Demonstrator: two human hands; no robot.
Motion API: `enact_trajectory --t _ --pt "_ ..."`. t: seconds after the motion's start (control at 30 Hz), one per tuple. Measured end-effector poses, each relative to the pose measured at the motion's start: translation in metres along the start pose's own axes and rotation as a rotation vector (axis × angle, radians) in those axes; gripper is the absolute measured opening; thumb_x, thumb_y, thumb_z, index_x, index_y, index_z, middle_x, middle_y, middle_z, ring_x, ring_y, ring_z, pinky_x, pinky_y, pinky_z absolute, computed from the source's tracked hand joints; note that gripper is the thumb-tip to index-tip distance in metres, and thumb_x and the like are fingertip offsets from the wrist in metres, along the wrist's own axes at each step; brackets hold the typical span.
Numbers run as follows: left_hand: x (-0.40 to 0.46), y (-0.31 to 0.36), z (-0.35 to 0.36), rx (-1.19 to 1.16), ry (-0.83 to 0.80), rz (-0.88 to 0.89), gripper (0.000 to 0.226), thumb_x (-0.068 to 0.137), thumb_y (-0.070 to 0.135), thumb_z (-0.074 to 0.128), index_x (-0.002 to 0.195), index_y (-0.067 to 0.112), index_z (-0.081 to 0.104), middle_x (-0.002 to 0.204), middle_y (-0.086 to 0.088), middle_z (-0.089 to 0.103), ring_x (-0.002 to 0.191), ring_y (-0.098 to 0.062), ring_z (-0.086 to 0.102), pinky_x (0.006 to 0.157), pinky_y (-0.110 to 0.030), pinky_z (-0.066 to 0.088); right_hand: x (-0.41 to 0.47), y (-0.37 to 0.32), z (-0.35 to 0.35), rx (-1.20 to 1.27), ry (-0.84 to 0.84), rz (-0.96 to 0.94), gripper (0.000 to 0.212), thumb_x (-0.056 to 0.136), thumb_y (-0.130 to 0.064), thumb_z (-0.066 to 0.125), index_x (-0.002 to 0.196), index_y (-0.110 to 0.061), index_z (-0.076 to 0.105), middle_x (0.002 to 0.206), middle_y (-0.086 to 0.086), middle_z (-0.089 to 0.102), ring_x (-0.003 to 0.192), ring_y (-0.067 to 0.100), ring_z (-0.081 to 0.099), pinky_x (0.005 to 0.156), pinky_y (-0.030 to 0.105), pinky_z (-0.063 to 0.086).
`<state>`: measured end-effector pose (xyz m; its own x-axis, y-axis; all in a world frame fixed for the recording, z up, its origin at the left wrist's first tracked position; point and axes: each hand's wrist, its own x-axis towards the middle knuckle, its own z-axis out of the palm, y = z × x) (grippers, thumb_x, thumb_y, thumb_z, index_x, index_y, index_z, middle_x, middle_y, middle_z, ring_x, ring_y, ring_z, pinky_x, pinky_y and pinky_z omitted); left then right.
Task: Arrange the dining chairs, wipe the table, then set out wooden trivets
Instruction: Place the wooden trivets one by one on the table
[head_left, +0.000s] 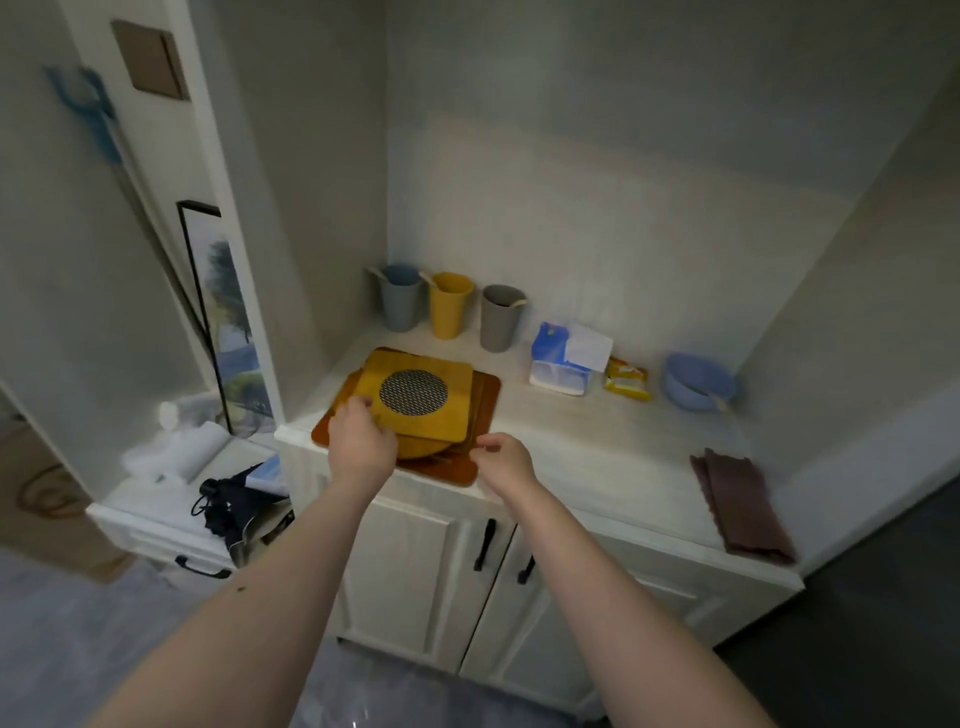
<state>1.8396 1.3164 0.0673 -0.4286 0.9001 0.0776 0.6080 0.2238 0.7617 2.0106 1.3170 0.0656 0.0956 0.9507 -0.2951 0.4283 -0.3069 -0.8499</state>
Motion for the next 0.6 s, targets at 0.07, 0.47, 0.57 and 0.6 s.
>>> enact_trajectory --t 0.07,0.47,0.57,0.6 --pt "0.012 -0.009 -0.003 0.063 0.021 -0.029 0.043 0.088 0.007 0.052 0.13 0.002 0.045 0.131 -0.018 0.047 0.124 -0.034 0.039 0.104 -0.042 0.034 0.006 -0.008 0.01 0.031 0.019 0.022 0.038 0.092 -0.016 0.055 0.13 -0.011 0.052 0.131 0.008 0.055 0.116 0.023 0.054 0.098 0.031 0.045" --pt "0.056 -0.036 0.014 0.22 -0.104 -0.076 0.065 0.099 0.038 0.034 0.147 -0.002 0.016 0.146 -0.025 0.032 0.134 -0.038 0.031 0.113 -0.043 0.022 0.022 -0.027 0.045 0.007 0.16 0.099 0.046 0.097 -0.032 0.05 0.138 -0.013 0.041 0.134 0.008 0.052 0.119 0.026 0.052 0.1 0.038 0.045" --pt "0.064 -0.032 0.017 0.277 -0.102 -0.114 0.066 0.098 0.041 0.034 0.145 -0.003 0.021 0.142 -0.026 0.037 0.128 -0.04 0.037 0.107 -0.043 0.029 0.026 -0.031 0.052 0.01 0.19 0.139 0.051 0.093 -0.038 0.053 0.137 -0.016 0.041 0.132 0.007 0.054 0.119 0.028 0.052 0.102 0.044 0.044" --pt "0.067 -0.029 0.017 0.284 -0.096 -0.136 0.064 0.098 0.041 0.035 0.142 -0.004 0.026 0.14 -0.027 0.039 0.125 -0.04 0.038 0.104 -0.044 0.03 0.026 -0.033 0.053 -0.004 0.201 0.154 0.054 0.091 -0.041 0.055 0.137 -0.018 0.04 0.132 0.007 0.053 0.12 0.029 0.05 0.103 0.046 0.043"
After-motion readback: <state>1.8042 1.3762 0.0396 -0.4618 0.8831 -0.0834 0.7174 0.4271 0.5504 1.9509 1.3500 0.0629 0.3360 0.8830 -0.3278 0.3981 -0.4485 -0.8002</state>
